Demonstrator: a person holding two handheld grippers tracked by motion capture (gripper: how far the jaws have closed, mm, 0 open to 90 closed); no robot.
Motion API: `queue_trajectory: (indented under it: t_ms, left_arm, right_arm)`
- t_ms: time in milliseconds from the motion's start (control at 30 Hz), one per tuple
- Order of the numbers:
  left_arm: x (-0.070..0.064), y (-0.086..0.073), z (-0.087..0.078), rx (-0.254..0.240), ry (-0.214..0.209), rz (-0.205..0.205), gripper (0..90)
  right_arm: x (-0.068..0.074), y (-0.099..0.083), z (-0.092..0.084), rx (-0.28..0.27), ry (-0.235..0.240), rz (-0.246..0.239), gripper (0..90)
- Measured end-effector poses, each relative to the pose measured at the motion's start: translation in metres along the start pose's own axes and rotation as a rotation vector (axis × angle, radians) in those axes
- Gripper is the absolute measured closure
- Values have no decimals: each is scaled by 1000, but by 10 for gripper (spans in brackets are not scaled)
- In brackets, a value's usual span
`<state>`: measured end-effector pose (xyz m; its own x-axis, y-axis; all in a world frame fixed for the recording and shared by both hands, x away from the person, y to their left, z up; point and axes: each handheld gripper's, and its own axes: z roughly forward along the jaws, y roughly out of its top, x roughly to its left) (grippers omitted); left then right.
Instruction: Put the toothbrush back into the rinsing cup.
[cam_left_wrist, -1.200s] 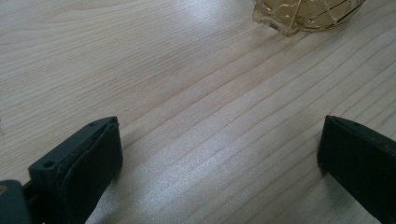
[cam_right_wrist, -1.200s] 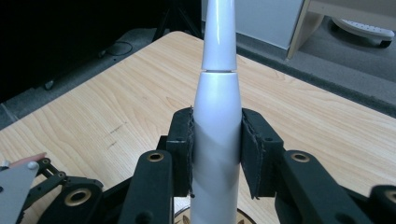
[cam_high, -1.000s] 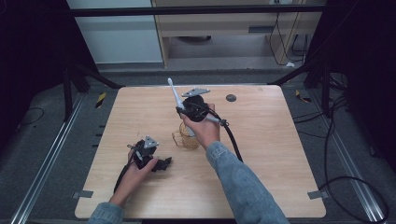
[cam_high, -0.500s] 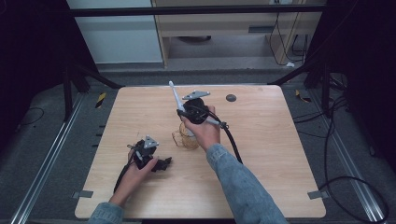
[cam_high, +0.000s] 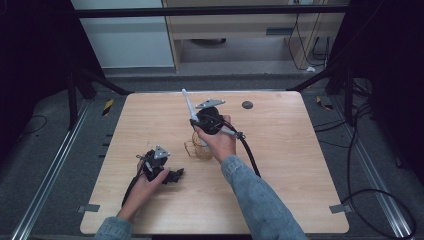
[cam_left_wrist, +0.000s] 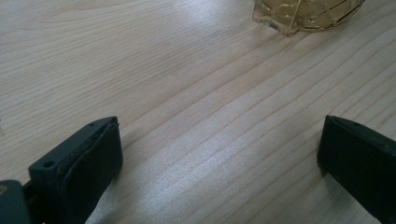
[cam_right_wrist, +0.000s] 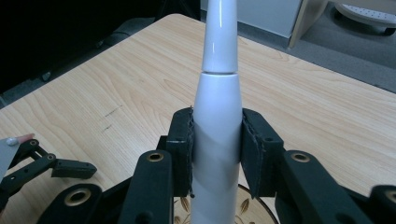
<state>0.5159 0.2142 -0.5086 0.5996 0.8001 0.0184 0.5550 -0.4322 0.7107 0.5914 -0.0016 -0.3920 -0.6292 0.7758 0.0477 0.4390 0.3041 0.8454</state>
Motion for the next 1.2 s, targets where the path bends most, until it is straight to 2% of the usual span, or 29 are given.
queue_trajectory:
  t_ms: [533,1200]
  left_arm:
    - [0,0,0,1,1,1,0]
    - [0,0,0,1,1,0,0]
  right_arm:
    - [-2,-9,-2,32,-5,-6,668]
    - [3,-15,-2,62,-2,-51,668]
